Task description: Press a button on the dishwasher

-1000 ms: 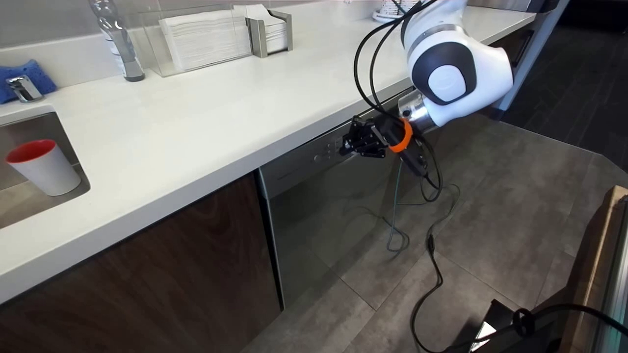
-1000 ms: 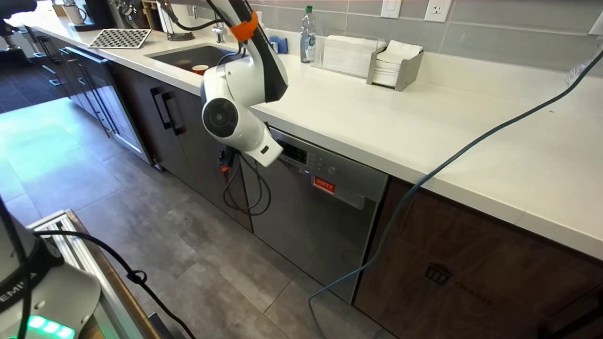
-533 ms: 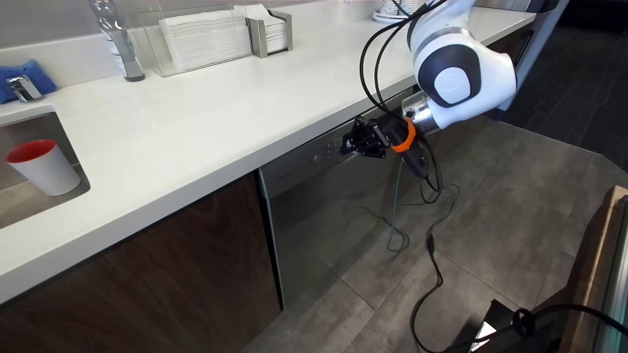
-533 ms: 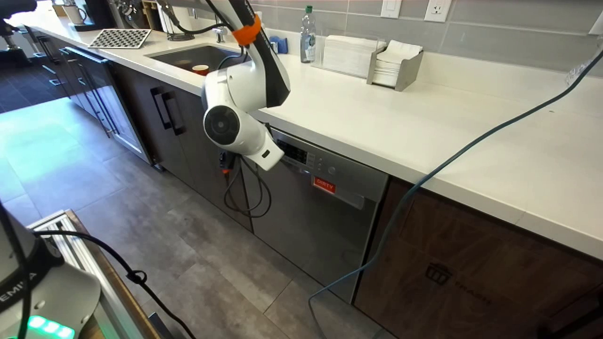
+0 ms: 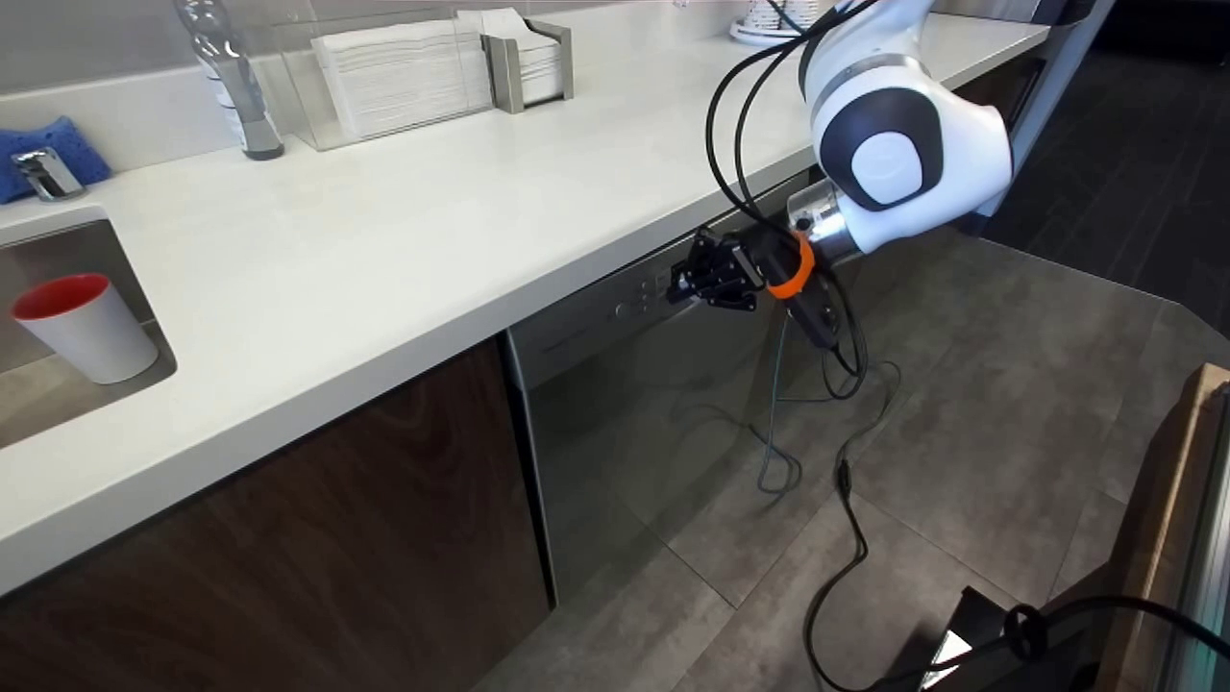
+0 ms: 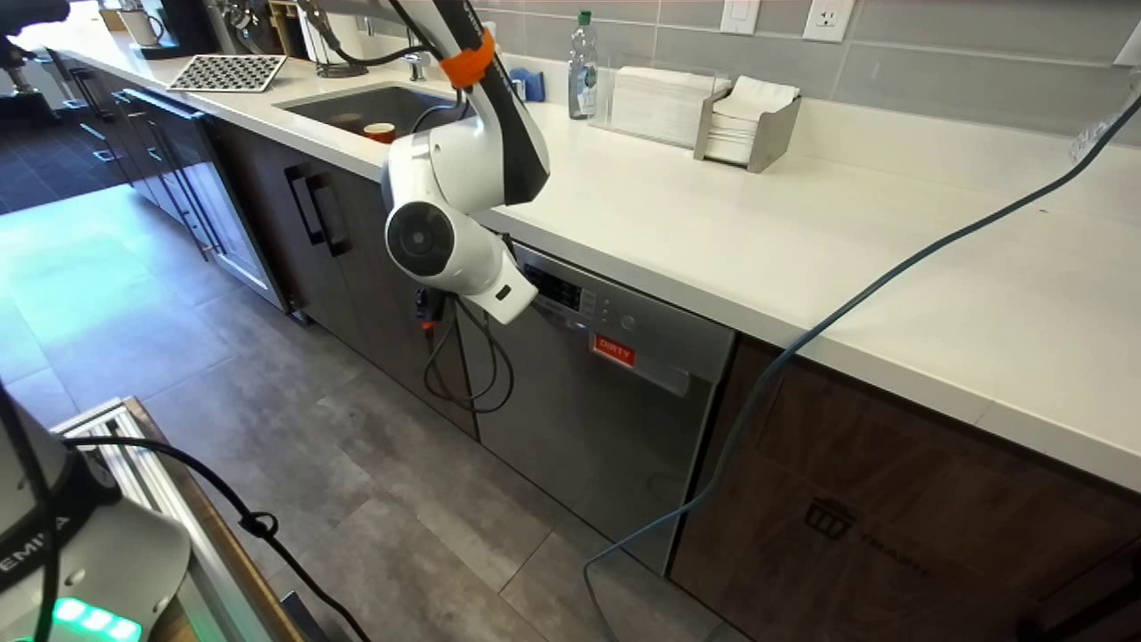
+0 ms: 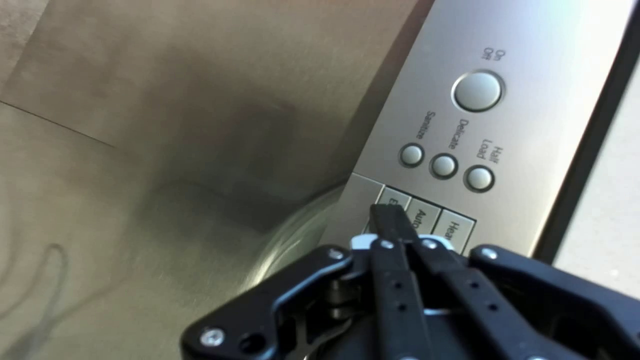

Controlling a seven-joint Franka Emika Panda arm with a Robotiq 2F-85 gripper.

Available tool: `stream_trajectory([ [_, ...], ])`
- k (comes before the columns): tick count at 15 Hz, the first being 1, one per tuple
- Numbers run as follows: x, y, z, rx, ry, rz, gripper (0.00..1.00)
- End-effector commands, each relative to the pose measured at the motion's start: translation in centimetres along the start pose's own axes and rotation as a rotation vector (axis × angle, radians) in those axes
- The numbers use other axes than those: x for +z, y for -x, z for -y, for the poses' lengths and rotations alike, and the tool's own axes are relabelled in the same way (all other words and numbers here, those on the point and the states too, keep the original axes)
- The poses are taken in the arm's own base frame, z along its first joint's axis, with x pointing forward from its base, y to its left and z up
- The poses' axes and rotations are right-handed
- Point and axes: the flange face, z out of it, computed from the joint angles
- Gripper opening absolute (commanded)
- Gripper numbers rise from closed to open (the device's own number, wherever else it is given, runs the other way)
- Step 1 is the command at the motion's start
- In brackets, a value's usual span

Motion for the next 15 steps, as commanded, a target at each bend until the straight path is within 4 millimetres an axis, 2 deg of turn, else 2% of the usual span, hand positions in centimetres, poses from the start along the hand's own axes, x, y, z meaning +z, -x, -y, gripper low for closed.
stream_trajectory([
  [1, 0.7, -1.2, -0.1, 0.037, -0.03, -0.023, 0.0],
  [15, -0.3, -1.1, 0.6, 0.01, -0.028, -0.029, 0.0],
])
